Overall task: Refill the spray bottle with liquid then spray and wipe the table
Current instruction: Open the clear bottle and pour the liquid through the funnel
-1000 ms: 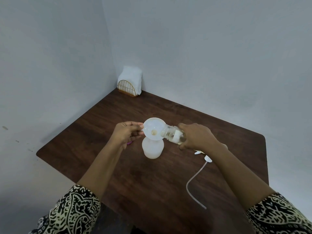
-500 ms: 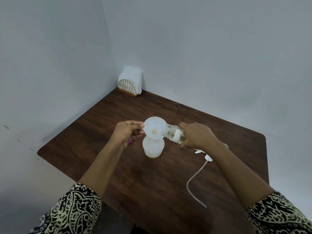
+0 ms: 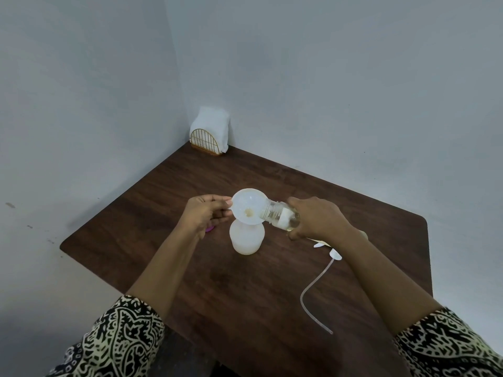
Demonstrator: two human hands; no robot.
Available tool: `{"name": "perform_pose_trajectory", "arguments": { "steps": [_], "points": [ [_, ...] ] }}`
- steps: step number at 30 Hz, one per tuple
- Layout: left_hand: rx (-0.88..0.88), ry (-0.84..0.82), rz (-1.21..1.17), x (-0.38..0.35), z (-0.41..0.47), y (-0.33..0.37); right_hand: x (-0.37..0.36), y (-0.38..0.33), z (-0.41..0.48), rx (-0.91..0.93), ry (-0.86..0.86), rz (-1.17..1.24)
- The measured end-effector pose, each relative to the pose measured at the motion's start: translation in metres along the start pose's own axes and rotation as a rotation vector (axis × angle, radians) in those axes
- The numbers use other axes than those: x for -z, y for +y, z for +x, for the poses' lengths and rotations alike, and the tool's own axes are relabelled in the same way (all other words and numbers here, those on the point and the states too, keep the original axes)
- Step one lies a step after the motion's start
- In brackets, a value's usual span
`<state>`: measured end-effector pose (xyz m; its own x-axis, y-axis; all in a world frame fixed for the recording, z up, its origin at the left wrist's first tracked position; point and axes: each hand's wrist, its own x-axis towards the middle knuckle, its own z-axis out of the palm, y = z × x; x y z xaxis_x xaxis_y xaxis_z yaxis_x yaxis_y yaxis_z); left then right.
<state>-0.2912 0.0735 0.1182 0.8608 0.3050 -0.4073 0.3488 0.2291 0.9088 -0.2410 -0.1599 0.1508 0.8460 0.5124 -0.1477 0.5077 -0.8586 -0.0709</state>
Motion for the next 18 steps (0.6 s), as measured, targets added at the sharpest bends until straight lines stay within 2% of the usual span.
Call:
{"name": "perform_pose_trajectory", "arguments": {
  "steps": [18],
  "points": [
    [0.006,0.015,0.002,-0.0008,-0.0017,0.0006,-0.0001,-0.0002,0.0009,0.002,0.002,-0.004]
  ]
}}
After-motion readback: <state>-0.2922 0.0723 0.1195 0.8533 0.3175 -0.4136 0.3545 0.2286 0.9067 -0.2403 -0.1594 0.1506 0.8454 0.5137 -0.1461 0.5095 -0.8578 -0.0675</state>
